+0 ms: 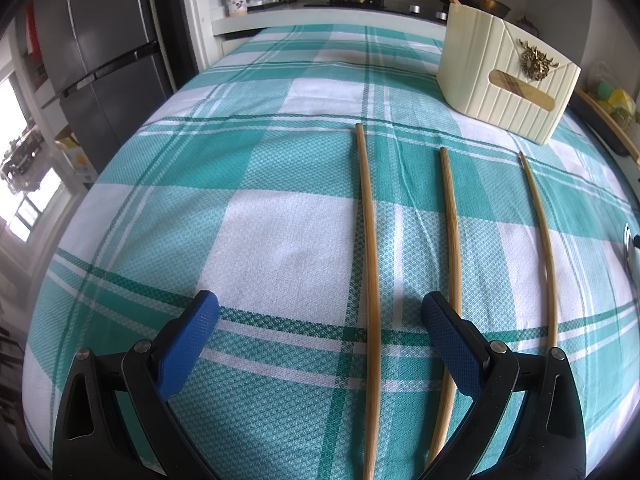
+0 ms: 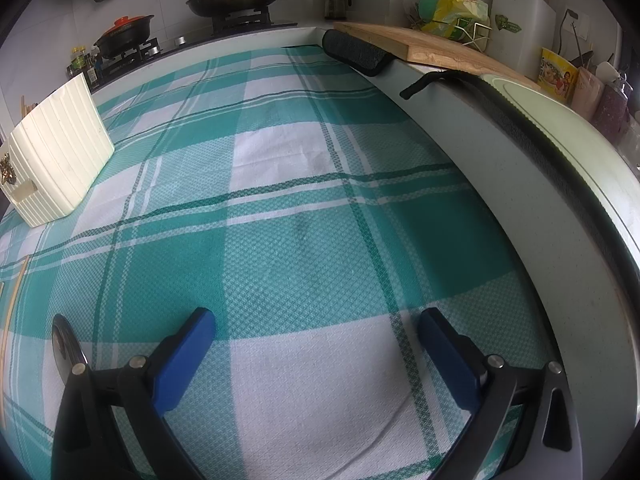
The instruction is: Organize utensils
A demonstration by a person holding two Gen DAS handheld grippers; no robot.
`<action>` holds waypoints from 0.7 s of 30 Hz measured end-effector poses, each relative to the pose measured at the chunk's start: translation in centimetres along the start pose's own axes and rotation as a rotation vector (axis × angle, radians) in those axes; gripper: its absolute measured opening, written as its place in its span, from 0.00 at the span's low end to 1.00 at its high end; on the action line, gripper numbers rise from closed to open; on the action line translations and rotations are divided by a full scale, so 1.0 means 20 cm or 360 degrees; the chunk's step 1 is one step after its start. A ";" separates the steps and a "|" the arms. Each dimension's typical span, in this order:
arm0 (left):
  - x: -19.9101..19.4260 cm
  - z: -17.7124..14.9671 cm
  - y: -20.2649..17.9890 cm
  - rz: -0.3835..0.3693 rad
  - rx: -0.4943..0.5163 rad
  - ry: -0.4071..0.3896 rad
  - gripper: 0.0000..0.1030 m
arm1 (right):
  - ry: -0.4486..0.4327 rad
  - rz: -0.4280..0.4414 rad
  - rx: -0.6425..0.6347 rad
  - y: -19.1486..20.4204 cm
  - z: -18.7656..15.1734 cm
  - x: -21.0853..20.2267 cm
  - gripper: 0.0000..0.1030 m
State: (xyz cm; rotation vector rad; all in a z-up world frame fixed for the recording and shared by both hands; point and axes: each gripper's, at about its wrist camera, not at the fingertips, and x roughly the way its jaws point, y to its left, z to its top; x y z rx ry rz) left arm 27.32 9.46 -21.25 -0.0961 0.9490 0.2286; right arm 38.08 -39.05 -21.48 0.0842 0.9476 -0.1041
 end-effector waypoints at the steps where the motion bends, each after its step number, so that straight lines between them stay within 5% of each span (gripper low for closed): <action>1: 0.00 0.00 0.00 0.0001 0.0000 0.0000 0.99 | 0.0000 0.0000 0.0000 -0.01 0.00 0.00 1.00; 21: 0.00 0.00 0.00 0.0000 -0.0001 0.0000 0.99 | -0.0001 0.0000 0.0000 0.00 0.00 0.00 1.00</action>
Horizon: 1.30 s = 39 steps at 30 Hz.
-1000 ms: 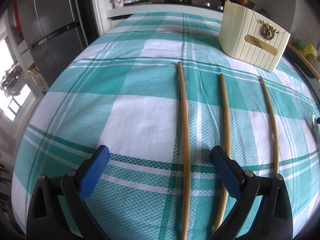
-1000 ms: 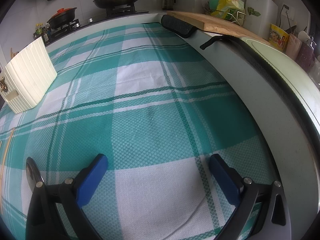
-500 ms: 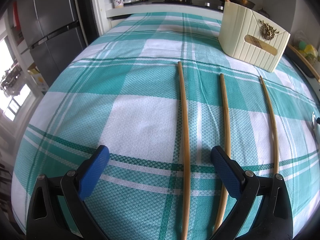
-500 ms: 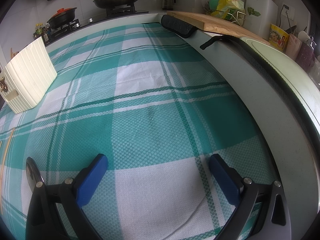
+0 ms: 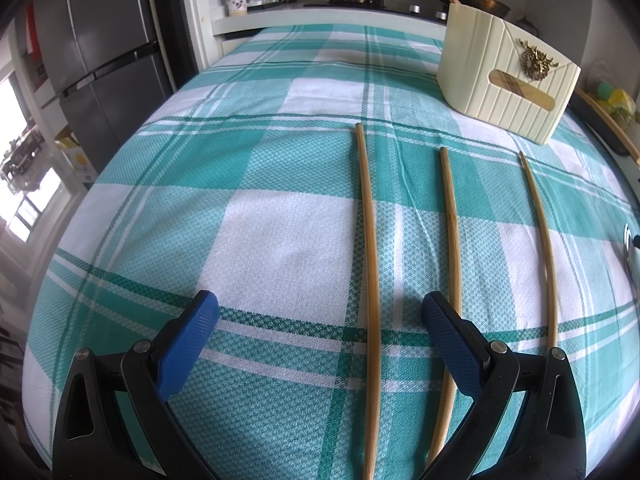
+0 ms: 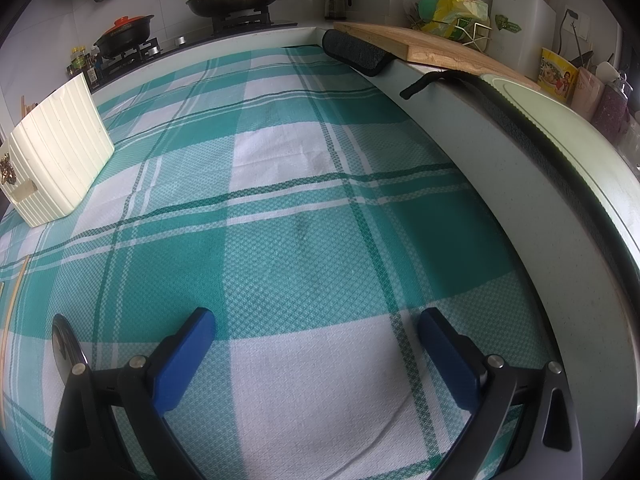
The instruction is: Organize utensils
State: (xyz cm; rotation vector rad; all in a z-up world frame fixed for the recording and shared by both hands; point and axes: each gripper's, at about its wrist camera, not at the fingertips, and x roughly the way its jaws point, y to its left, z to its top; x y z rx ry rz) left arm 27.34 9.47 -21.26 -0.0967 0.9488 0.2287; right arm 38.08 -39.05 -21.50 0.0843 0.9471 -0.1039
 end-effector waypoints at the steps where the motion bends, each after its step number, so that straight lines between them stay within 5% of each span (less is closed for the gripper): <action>1: 0.00 0.00 0.00 0.0000 0.0000 0.0000 0.99 | 0.0000 0.0000 0.0000 -0.01 0.00 0.00 1.00; 22: 0.00 -0.01 0.00 -0.0026 0.0000 0.0000 0.99 | 0.0001 0.0000 0.0000 -0.01 0.00 0.00 1.00; 29: -0.02 -0.01 0.01 -0.0128 0.0064 0.0006 0.99 | 0.0001 0.0001 0.0000 -0.01 0.00 0.00 1.00; 34: -0.12 -0.03 0.09 -0.0212 0.0028 -0.0036 0.98 | 0.0002 0.0001 0.0000 -0.01 0.00 0.00 1.00; 39: -0.21 -0.03 0.15 -0.0165 0.0027 -0.0003 0.98 | 0.0002 0.0001 -0.0001 -0.01 0.00 0.00 1.00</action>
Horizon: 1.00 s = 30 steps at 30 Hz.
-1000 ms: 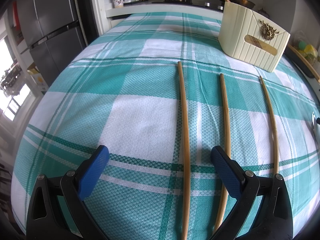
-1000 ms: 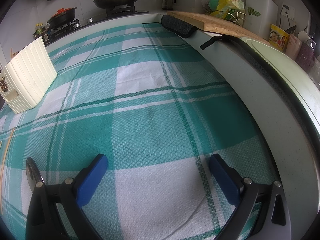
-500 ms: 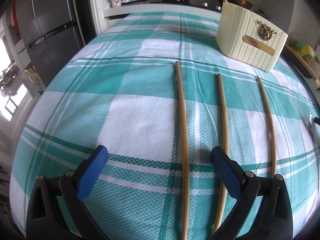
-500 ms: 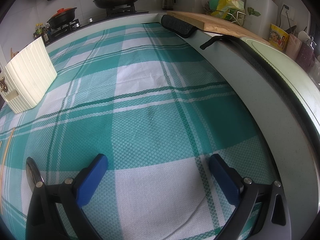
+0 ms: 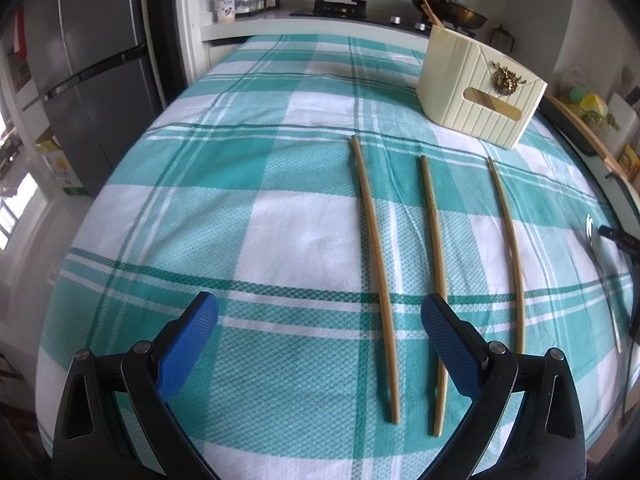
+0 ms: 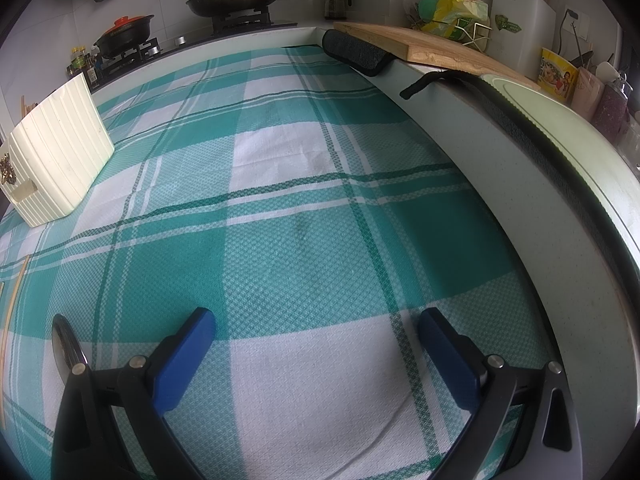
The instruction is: Organize utensils
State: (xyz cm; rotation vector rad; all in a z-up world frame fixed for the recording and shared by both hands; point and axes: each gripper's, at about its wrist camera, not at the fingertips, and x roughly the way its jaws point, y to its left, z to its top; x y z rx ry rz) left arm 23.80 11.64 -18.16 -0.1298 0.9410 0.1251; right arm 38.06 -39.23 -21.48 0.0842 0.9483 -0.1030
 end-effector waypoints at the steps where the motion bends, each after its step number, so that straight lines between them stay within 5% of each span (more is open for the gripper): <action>1: -0.02 0.01 0.01 0.0002 0.0001 0.0008 0.98 | 0.0000 0.0001 0.0000 0.00 0.00 0.00 1.00; 9: -0.16 0.09 -0.01 0.0077 0.0088 -0.0129 0.98 | 0.0000 -0.0001 -0.0002 0.01 0.00 0.00 1.00; 21: -0.28 0.01 -0.01 0.0066 0.0060 -0.0155 0.98 | 0.0020 0.0027 0.0001 -0.01 -0.01 -0.02 1.00; 25: -0.28 -0.01 0.07 0.0073 0.0005 -0.0139 0.98 | -0.0059 0.0064 0.0215 -0.09 -0.05 -0.17 1.00; 30: -0.28 0.04 0.14 0.0006 -0.0070 -0.0165 0.98 | -0.0239 0.0166 0.0222 -0.09 -0.16 -0.50 1.00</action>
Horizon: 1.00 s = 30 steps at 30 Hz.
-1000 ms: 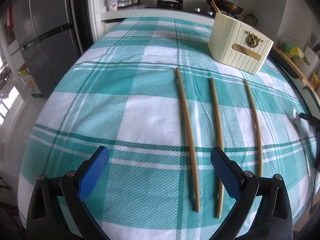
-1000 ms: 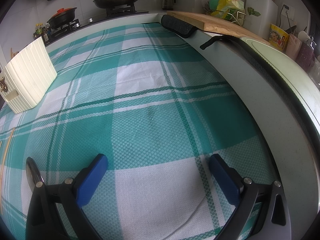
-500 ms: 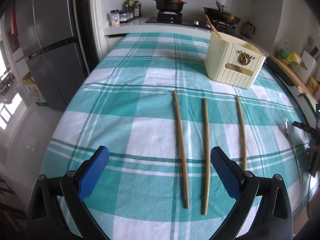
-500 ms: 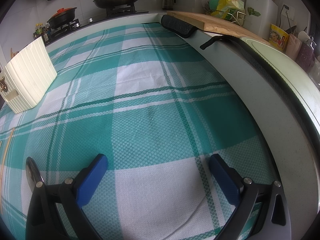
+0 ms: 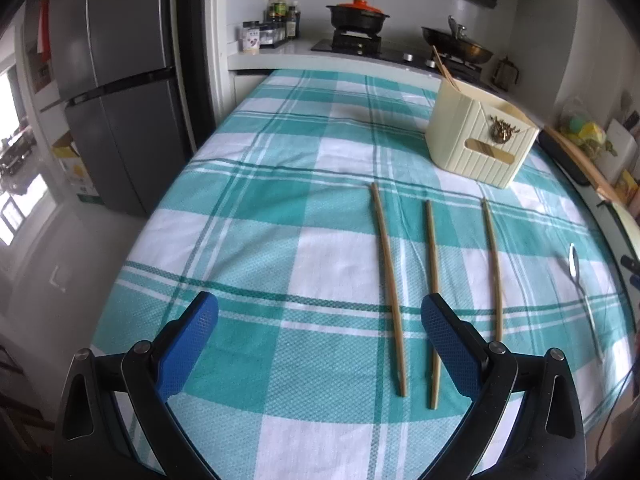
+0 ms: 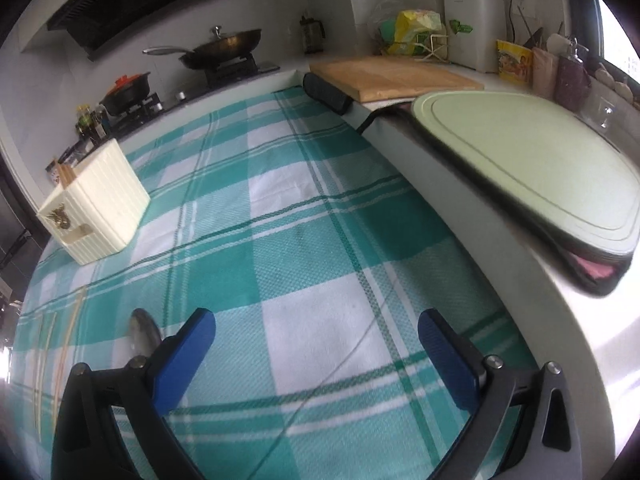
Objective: Organize utensils
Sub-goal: 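Move the right tool down onto the metal spoon and close on it, then close the left tool on a wooden chopstick while the right tool lifts the spoon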
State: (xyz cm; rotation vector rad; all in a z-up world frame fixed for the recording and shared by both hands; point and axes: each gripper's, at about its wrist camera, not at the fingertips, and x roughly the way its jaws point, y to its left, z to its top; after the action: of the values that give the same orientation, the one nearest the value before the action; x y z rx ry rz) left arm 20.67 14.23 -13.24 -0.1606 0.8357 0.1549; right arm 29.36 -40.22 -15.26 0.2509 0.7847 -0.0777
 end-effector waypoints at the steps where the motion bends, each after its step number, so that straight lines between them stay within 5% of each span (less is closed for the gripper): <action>1: 0.00 0.01 0.01 -0.0016 -0.0007 -0.0006 0.98 | -0.0005 0.0036 -0.0007 0.00 -0.02 -0.05 1.00; 10: 0.15 0.09 -0.05 -0.0213 0.0071 0.0114 0.98 | 0.0143 0.0106 -0.0284 0.30 -0.18 -0.18 1.00; 15: 0.37 0.18 -0.14 -0.0195 0.0193 0.0206 0.98 | 0.0243 0.0112 -0.0588 0.56 -0.24 -0.06 0.99; 20: 0.59 0.23 -0.14 -0.0166 0.0178 0.0347 0.97 | 0.0326 0.0084 -0.0649 0.64 -0.22 0.17 0.99; 25: 0.73 0.28 -0.17 -0.0142 0.0198 0.0418 0.87 | 0.0365 0.0050 -0.0675 0.70 -0.19 0.35 0.98; 30: 0.80 0.35 -0.24 -0.0102 0.0279 0.0427 0.69 | 0.0348 0.0085 -0.0639 0.72 -0.18 0.38 0.81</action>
State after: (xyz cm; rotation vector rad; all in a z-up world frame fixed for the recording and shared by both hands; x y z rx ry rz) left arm 37.14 12.19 -20.17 -0.0435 1.1052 -0.0012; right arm 34.61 -25.21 -20.22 -0.1027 0.9911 0.1601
